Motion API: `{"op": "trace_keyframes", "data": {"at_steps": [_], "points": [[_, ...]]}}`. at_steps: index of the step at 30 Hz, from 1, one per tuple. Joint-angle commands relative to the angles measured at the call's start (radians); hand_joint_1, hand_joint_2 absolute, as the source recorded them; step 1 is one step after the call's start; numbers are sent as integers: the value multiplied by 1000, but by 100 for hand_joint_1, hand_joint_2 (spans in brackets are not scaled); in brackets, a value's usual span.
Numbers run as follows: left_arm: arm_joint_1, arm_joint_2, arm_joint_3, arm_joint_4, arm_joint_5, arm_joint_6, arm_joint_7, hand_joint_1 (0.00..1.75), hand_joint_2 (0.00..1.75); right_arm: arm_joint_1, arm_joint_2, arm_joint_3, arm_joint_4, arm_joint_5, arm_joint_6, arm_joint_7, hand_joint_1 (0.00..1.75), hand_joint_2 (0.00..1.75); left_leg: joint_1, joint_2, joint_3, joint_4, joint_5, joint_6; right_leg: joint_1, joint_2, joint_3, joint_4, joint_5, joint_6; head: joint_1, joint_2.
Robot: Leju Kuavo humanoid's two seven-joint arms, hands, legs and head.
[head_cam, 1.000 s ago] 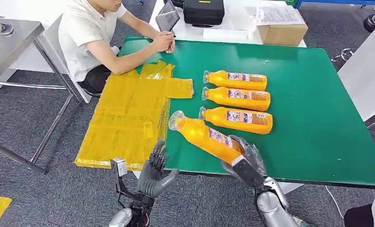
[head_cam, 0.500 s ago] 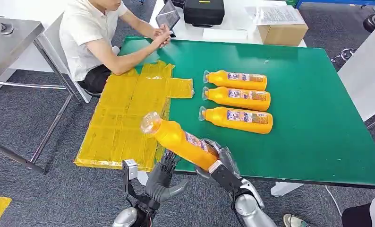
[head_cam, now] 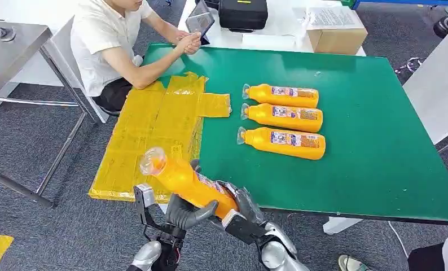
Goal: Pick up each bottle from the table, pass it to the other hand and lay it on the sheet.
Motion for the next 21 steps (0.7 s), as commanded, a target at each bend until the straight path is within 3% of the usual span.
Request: {"op": "trace_keyframes", "data": {"at_steps": [1,2,3,4,5,6,7,11,14,21], "points": [[-63,-17,23,-16,94,-81,29,7,175,-21,10,75,138,-15,7,-19,162,175,1,-4,6,-1,-1,-2,1,-3,7,-1,-2,-2,0,0],[-51,-13,26,-32,160,-166,54,175,175,-29,13,75,154,-18,14,-20,155,175,1,-3,6,0,-2,-2,1,-2,7,0,-3,-3,0,0],[-50,-8,21,-37,171,-187,55,175,175,-33,16,73,164,-22,16,-21,150,175,1,-2,3,-1,-1,-1,1,-1,4,-1,-1,-1,0,0],[-44,-4,16,-50,177,-202,54,175,175,-39,20,70,179,-23,13,-25,77,175,1,-2,6,-1,-2,-2,1,-1,6,-1,-2,-2,0,0],[-41,-3,14,-59,194,-231,56,175,175,-42,21,68,191,-23,19,-27,42,175,1,-2,7,-2,-2,-2,1,-1,7,-1,-3,-3,0,0],[-40,-3,13,-65,197,-234,57,175,175,-43,21,66,199,-23,17,-27,42,175,1,-2,4,-1,-1,-2,1,-1,4,-1,-2,-2,0,0],[-38,-2,13,-72,200,-238,58,175,175,-43,23,64,206,-16,6,-31,14,175,1,-2,5,-1,-2,-2,1,-2,6,-1,-2,-2,0,0],[-40,-1,14,-82,214,-251,66,175,175,-43,27,62,225,-12,-4,-38,0,175,1,-3,6,-1,-1,-2,2,-2,6,-1,-2,-2,0,0],[-36,3,26,-89,237,-260,77,175,175,-29,33,51,225,12,-77,-58,0,175,1,-1,2,0,-1,-1,1,0,3,-1,-1,-1,1,0],[-36,6,28,-89,237,-260,77,175,175,-27,34,52,225,13,-79,-59,0,175,0,-1,2,-1,-1,-1,0,0,3,-1,-1,-1,0,0]]}}
